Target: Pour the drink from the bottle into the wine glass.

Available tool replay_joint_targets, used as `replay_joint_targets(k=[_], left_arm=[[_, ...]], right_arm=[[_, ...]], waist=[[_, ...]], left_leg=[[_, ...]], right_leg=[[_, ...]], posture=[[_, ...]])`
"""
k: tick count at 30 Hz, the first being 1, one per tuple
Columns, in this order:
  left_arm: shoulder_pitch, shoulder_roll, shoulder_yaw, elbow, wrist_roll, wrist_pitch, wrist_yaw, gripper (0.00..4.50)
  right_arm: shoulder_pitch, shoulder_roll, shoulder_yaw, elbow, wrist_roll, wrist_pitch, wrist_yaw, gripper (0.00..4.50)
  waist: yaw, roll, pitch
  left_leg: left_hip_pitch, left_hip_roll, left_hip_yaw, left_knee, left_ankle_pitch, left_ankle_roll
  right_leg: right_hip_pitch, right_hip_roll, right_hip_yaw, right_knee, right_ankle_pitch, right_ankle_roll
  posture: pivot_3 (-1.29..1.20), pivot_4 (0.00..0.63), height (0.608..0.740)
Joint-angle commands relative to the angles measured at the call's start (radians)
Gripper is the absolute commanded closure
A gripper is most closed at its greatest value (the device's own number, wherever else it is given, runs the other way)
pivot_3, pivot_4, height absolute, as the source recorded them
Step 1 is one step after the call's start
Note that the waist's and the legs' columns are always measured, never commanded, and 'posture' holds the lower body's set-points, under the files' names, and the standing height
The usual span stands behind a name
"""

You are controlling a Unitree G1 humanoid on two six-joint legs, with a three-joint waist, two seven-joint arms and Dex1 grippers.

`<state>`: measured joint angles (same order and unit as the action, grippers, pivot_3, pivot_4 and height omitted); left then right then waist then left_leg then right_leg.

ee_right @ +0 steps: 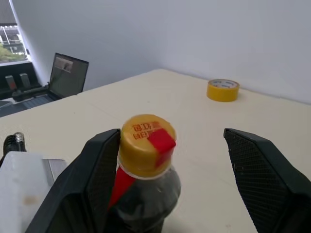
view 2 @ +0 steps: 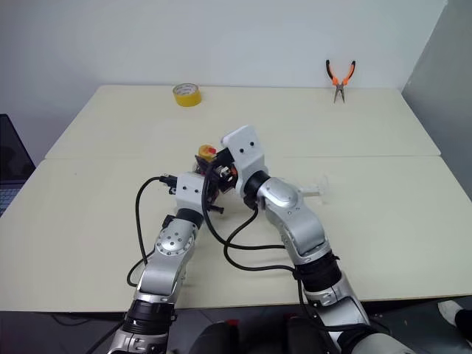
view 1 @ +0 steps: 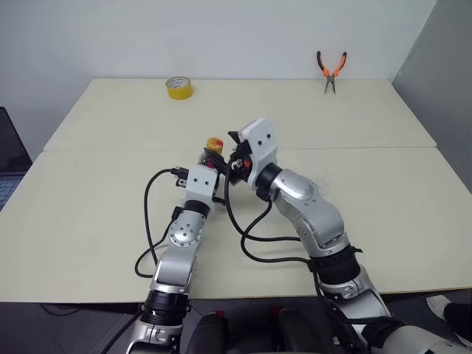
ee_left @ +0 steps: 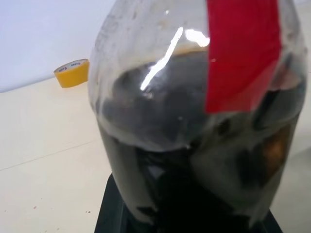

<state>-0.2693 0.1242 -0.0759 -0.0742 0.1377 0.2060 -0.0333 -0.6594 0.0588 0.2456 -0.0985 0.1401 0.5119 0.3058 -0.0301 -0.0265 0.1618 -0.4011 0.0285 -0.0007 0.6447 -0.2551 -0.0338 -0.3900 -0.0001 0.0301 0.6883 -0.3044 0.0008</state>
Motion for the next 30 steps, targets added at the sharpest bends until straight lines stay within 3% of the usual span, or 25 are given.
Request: replay_joint_targets(k=[1,23,30], left_arm=[[-0.006,0.0,0.004,-0.052,0.005,-0.037,0.003,3.71],[-0.017,-0.006,0.041,-0.045,-0.014,-0.019,0.008,3.73],[-0.022,-0.006,0.039,-0.042,-0.013,-0.017,-0.002,3.73]], right_arm=[[-0.025,0.008,-0.047,-0.017,0.013,-0.023,-0.017,0.89],[0.103,-0.09,-0.121,-0.183,0.119,0.104,0.001,0.89],[0.078,-0.095,-0.027,-0.26,0.177,0.164,0.083,0.89]], waist=[[0.0,0.0,0.0],[-0.002,0.0,0.0],[-0.001,0.0,0.0]], left_leg=[[0.0,0.0,0.0,0.0,0.0,0.0],[0.0,0.0,0.0,0.0,0.0,0.0],[0.0,0.0,0.0,0.0,0.0,0.0]], right_leg=[[0.0,0.0,0.0,0.0,0.0,0.0],[0.0,0.001,0.0,0.0,0.0,0.0],[0.0,0.001,0.0,0.0,0.0,0.0]], posture=[[0.0,0.15,0.74],[0.0,0.15,0.74],[0.0,0.15,0.74]])
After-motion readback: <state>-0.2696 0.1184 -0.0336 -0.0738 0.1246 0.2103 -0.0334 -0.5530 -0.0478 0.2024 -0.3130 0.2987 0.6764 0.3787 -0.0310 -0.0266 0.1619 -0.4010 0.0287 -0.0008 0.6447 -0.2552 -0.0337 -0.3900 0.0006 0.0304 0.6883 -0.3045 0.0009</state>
